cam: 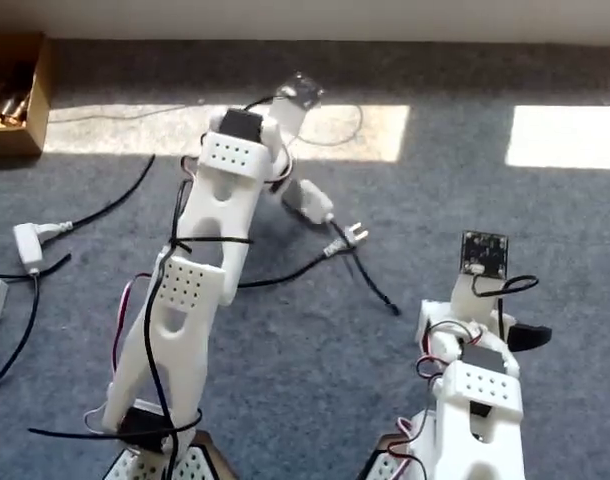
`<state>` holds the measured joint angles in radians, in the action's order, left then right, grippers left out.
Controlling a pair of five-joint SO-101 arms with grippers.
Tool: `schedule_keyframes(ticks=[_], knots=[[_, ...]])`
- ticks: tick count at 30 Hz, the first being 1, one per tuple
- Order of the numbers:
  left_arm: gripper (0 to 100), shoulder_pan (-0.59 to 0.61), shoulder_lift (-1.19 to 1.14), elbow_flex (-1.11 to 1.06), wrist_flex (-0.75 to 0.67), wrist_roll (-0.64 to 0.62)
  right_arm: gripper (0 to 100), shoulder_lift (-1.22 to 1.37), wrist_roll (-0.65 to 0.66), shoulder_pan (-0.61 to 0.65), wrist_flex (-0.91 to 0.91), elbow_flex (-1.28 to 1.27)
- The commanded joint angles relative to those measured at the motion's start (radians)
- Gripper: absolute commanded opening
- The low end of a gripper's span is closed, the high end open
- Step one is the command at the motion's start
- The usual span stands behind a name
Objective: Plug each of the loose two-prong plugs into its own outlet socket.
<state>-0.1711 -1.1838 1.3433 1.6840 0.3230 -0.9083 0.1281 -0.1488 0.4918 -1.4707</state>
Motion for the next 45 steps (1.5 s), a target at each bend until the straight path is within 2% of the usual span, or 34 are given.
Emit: schedule_keyframes(ticks=[1,11,13,17,21,25,29,33,38,45], knots=[[28,0.033,0.010,0.018,0.077,0.025,59.3,-0.018,-0.006,-0.010,-0.042,0.005],[28,0.226,0.194,0.012,0.083,0.021,59.3,-0.018,-0.005,-0.010,-0.042,0.005],[28,0.220,0.265,0.013,0.083,0.017,59.3,-0.018,-0.005,-0.010,-0.042,0.005],[28,0.102,0.348,0.016,0.075,0.017,59.3,-0.018,-0.005,-0.010,-0.042,0.005],[28,-0.018,0.308,0.013,0.003,0.017,59.3,-0.018,-0.005,-0.010,-0.042,0.005],[28,-0.070,0.214,0.013,-0.060,0.017,59.3,-0.018,-0.005,-0.010,-0.042,0.005],[28,-0.067,0.116,0.013,-0.054,0.017,59.3,-0.018,-0.003,-0.010,-0.042,0.005],[28,-0.033,0.054,0.019,0.032,0.018,59.3,-0.018,-0.003,-0.010,-0.042,0.005],[22,0.044,0.076,0.013,0.083,0.018,59.3,-0.018,-0.003,-0.010,-0.042,0.005],[23,0.101,0.136,0.012,0.084,0.015,59.3,-0.018,-0.003,-0.010,-0.042,0.005]])
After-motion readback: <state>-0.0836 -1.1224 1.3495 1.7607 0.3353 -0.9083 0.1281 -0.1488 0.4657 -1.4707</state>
